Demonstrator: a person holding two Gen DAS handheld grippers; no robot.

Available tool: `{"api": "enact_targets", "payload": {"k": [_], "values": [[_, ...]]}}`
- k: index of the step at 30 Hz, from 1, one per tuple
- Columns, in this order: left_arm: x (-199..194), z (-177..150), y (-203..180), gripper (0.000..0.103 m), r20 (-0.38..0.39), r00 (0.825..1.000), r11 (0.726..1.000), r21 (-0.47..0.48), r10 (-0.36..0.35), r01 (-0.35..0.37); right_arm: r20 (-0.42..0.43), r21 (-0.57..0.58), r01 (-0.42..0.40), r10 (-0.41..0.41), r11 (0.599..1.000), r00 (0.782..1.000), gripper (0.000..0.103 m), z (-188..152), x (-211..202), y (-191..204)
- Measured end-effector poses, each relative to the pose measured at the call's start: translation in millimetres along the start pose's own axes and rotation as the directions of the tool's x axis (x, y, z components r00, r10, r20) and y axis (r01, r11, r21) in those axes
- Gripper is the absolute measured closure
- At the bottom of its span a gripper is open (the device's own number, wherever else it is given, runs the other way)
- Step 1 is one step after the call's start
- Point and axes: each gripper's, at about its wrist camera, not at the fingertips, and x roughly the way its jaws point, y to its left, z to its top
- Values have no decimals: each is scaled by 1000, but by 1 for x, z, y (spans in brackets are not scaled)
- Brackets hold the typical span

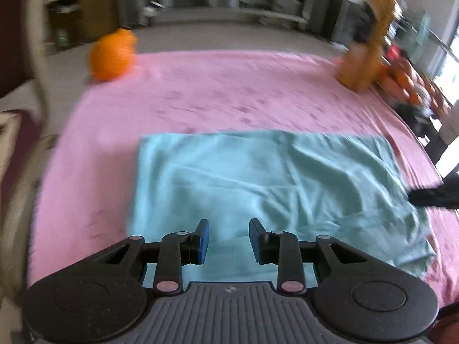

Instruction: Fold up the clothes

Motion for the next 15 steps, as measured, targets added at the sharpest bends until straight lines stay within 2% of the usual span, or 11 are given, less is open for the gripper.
{"api": "enact_targets", "payload": {"k": [6,11,15], "values": [[42,8,2,78,-56,998,999,4,-32,32,-45,-25,4,-5,1000,999,68,14,29,7],[38,-1,-6,80,-83,995,992,111,-53,62,-95,-19,-2,0,1000,995,73,15,35,1],[21,-18,-13,81,-182,979,972,194,-95,130,-201,-17,-30,25,999,979,73,4,30,2]]}}
